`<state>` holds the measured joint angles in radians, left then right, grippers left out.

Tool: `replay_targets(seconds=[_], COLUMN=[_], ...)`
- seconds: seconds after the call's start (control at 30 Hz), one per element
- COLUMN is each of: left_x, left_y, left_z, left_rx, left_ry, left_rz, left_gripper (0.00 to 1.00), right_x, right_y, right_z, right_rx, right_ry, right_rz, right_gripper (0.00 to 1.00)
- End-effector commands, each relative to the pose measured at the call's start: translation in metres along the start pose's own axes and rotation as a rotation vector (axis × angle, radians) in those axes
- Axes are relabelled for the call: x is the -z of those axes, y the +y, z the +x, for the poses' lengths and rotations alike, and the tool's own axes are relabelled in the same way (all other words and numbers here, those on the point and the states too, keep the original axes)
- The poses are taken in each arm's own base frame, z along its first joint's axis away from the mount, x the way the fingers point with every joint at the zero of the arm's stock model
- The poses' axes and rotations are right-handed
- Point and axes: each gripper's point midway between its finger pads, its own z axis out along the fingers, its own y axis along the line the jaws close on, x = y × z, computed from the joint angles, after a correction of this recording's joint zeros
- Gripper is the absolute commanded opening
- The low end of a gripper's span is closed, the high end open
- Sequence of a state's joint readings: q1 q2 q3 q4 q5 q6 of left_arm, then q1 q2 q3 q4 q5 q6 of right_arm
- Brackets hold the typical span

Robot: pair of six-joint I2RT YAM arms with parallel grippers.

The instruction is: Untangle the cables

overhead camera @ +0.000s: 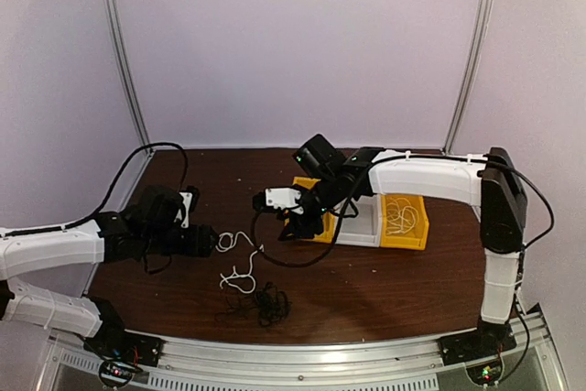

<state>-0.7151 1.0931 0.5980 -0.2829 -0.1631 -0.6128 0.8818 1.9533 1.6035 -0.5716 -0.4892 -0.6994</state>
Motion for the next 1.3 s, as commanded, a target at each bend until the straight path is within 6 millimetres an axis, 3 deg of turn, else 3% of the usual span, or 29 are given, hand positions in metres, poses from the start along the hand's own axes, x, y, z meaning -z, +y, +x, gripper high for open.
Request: replay_targets(seconds=[0.0,0.13,0.27,0.53,0.6,0.73,0.83,0.97,1.13,1.27], left_x=[-0.003,0.011,0.013,0.007,0.008,0.014,0.015,0.016,0.037,0.05], left_y=[-0.019,-0.044,-0.042,-0.04,-0.038,-0.037,-0.033,-0.036,-0.071,-0.095], left_z=[-0.01,-0.017,-0.019,-0.001,0.0,-0.007,-0.002,0.003,0.005,0.013], left_rx=[0.117,0.212,0.231,0.253,0.255,0.23,0.209,0.198,0.15,0.087], left_ry=[-0.055,-0.098,-0.097,-0.057,-0.063,-0.087,-0.081,-0.088,-0.173,-0.21], left_rz=[0.113,0.291,0.276,0.296,0.29,0.283,0.263,0.3,0.529,0.612], left_gripper=[0.73,0.74,0.74,0.73,0.73,0.73,0.73,0.73,0.7,0.7], right_x=[-0.029,-0.049,-0.064,-0.091,-0.097,-0.104,-0.096,-0.068,-0.042,-0.035], right_y=[-0.004,-0.012,-0.01,-0.013,-0.012,-0.008,-0.008,-0.006,-0.002,0.001], right_z=[-0.001,0.002,0.004,0.002,0.003,0.004,-0.007,-0.035,-0.058,-0.061], right_rx=[0.136,0.193,0.217,0.203,0.204,0.19,0.172,0.141,0.078,0.037], right_ry=[0.079,0.114,0.128,0.122,0.116,0.113,0.099,0.024,-0.035,-0.03], right_rz=[0.057,0.122,0.113,0.116,0.11,0.083,0.072,0.065,0.048,0.028], right_gripper=[0.55,0.54,0.55,0.55,0.5,0.22,0.01,0.0,0.0,0.0])
